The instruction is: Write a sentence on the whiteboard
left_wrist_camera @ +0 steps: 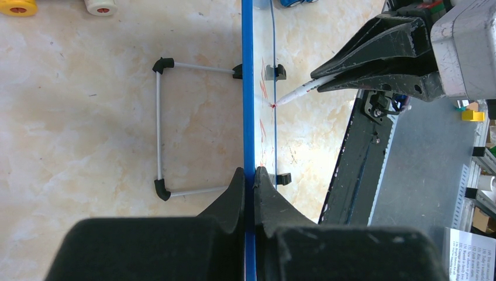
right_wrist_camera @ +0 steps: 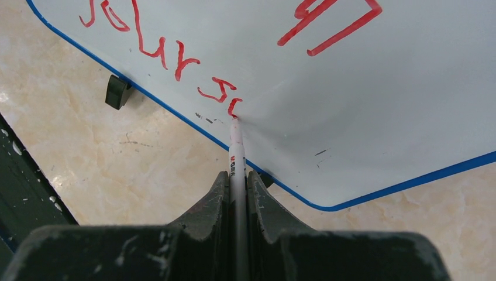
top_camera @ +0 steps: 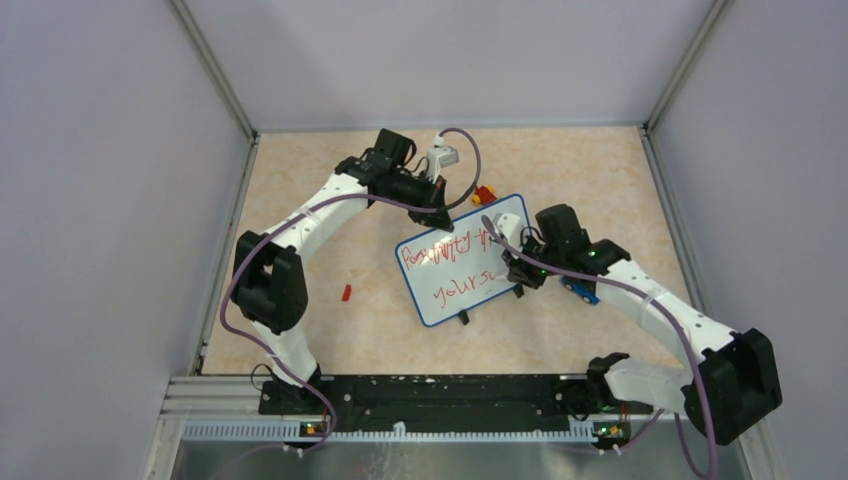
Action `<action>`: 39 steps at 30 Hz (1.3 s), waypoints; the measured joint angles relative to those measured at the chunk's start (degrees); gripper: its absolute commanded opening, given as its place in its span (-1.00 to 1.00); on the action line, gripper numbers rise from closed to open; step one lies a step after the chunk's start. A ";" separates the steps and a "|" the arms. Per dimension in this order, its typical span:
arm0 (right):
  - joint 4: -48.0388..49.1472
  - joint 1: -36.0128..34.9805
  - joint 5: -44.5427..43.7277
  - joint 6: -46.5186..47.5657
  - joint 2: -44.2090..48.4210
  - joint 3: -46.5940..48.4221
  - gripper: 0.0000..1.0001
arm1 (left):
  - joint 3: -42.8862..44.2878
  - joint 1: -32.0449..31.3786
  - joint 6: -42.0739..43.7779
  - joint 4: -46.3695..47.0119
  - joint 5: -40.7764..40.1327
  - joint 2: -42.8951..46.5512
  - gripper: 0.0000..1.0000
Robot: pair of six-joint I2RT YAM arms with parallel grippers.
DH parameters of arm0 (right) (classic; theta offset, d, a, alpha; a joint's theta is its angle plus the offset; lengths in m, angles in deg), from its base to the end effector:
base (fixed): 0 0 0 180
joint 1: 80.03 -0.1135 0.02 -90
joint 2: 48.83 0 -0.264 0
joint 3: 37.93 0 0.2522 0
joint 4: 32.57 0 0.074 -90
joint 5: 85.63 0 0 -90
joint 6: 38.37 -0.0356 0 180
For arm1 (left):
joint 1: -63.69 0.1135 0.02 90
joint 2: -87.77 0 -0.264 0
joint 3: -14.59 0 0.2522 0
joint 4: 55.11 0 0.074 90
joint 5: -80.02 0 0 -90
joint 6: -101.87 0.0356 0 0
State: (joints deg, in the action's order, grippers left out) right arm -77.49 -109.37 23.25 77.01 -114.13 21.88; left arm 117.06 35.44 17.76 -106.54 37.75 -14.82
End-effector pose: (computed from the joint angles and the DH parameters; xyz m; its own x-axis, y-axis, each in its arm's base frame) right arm 0.1943 0.1224 0.2462 -0.3312 -0.6514 -0.6827 -0.8692 0.4921 -0.0479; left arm 0.3317 -0.2081 0.2939 -0.6120 0.4072 -0.6780 0.7907 0.3347 -0.5126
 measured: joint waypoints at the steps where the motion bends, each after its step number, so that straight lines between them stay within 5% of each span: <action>1: 0.00 0.02 -0.31 0.00 0.13 0.00 -1.00 | 0.00 0.00 0.00 0.00 0.00 0.00 -1.00; 39: 1.81 0.66 1.03 -2.67 0.72 1.33 -1.00 | 0.00 0.00 0.07 0.02 0.09 0.00 -1.00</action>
State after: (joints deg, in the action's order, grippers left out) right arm -75.68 -108.72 24.28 74.35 -113.41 23.21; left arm 117.06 35.44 17.82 -106.52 37.84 -14.82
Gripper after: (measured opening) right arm 0.089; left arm 0.025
